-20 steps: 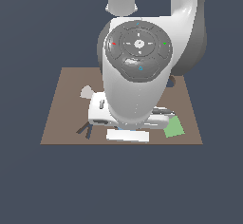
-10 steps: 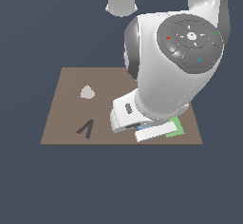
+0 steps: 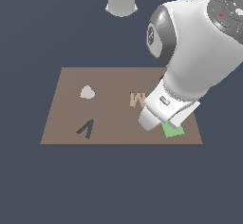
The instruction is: Insert a designated object into the corresponding slot on a board.
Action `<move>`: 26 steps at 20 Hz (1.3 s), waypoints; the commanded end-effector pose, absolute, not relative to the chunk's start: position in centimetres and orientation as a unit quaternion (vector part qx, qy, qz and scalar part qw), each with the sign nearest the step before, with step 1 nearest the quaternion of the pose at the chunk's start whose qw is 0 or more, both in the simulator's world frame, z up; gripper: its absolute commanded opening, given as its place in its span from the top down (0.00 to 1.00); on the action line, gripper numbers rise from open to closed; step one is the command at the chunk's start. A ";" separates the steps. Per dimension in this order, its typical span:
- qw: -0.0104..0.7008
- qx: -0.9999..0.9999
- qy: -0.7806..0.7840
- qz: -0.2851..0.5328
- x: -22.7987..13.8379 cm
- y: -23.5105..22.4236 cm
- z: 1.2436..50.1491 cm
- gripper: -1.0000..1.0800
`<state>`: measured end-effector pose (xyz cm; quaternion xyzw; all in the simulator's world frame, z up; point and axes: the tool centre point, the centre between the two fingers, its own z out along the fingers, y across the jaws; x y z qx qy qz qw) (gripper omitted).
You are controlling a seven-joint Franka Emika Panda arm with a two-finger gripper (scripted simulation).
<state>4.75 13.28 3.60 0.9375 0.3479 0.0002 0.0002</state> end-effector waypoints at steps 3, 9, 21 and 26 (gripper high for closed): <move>0.000 0.892 0.451 0.000 1.9 15.6 3.8 1.00; 0.001 0.823 0.567 0.000 -2.3 17.4 3.9 1.00; 0.001 0.725 0.689 0.000 -7.4 17.8 4.0 1.00; 0.001 0.707 0.707 0.000 -8.3 17.7 4.1 1.00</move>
